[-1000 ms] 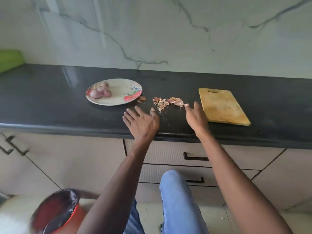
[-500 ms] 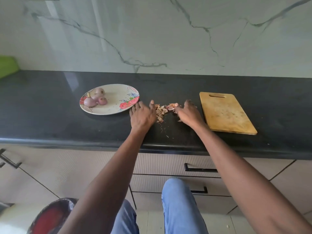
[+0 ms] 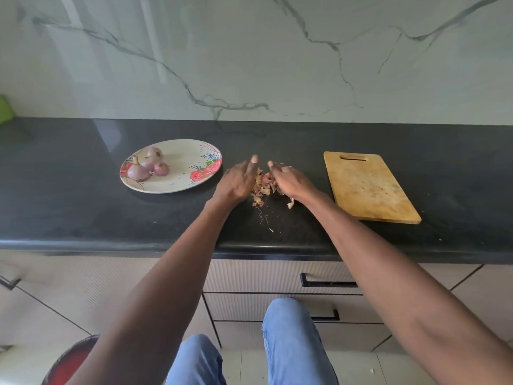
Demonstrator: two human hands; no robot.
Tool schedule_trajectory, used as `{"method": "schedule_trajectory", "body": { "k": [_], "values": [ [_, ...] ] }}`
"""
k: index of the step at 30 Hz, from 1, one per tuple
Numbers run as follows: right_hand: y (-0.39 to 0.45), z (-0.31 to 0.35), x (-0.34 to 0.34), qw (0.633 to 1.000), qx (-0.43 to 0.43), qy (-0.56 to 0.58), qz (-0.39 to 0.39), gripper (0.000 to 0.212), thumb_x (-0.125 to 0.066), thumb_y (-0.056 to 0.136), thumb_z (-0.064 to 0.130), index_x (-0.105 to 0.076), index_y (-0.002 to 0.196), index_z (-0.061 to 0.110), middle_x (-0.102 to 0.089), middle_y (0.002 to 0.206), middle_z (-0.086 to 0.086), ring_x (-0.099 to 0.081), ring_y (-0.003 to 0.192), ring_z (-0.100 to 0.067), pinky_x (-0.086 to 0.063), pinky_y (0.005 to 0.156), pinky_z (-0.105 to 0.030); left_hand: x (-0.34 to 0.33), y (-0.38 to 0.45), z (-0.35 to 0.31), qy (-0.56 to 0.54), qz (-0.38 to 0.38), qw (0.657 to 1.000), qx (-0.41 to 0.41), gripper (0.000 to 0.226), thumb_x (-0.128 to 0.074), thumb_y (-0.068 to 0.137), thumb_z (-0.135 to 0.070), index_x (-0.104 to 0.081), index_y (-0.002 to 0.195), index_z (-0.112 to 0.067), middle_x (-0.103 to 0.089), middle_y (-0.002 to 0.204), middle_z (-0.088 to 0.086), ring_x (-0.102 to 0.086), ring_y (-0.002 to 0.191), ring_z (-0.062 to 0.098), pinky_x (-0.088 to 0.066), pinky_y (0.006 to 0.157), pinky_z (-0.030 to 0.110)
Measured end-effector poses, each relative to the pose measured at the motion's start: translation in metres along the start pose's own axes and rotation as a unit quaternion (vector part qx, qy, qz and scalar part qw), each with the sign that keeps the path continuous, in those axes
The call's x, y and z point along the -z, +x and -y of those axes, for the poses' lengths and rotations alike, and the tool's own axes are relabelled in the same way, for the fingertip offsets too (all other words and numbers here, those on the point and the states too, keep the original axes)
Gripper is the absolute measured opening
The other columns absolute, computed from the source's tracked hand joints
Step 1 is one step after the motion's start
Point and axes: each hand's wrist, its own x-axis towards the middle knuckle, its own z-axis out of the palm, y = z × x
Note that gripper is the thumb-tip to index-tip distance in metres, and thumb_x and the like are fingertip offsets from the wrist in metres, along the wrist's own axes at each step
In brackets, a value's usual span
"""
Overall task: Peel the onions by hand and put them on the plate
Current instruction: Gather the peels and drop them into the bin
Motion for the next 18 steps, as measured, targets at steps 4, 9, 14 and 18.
{"method": "schedule_trajectory", "body": {
  "k": [4,9,14,18],
  "values": [
    [-0.004,0.001,-0.005,1.0,0.021,0.001,0.016,0.052,-0.021,0.108,0.046,-0.055,0.134,0.019,-0.046,0.15,-0.012,-0.046,0.135,-0.028,-0.035,0.109,-0.042,-0.003,-0.001,-0.001,0.053,0.058,0.996,-0.036,0.066,-0.01,0.107,-0.054,-0.04,0.154,-0.017,-0.039,0.159,0.011,-0.032,0.149,0.025,-0.021,0.12,0.037],
    [-0.03,-0.004,-0.009,0.996,0.017,0.084,0.017,0.059,-0.024,0.1,0.062,-0.066,0.083,0.025,-0.071,0.086,-0.018,-0.067,0.082,-0.031,-0.047,0.086,-0.045,0.002,-0.031,0.012,-0.063,0.043,0.995,-0.068,0.072,-0.017,0.102,-0.069,-0.057,0.141,-0.024,-0.059,0.142,0.012,-0.053,0.133,0.026,-0.039,0.11,0.038],
    [-0.054,-0.016,-0.003,0.98,-0.009,0.174,-0.099,0.075,-0.016,0.101,0.062,-0.067,0.117,0.011,-0.063,0.12,-0.028,-0.062,0.107,-0.041,-0.05,0.092,-0.048,0.009,-0.037,0.029,-0.269,-0.02,0.962,-0.033,0.082,-0.034,0.082,-0.091,-0.06,0.131,-0.031,-0.067,0.127,0.002,-0.064,0.12,0.015,-0.042,0.114,0.047],
    [-0.056,-0.005,-0.024,0.992,-0.036,0.081,-0.092,0.079,-0.009,0.098,0.068,-0.045,0.142,0.013,-0.049,0.146,-0.01,-0.048,0.133,-0.027,-0.039,0.104,-0.043,0.005,-0.037,0.024,-0.25,0.014,0.968,-0.02,0.093,-0.033,0.079,-0.093,-0.045,0.148,-0.032,-0.058,0.143,0.001,-0.054,0.133,0.015,-0.033,0.12,0.046]
  ]
}}
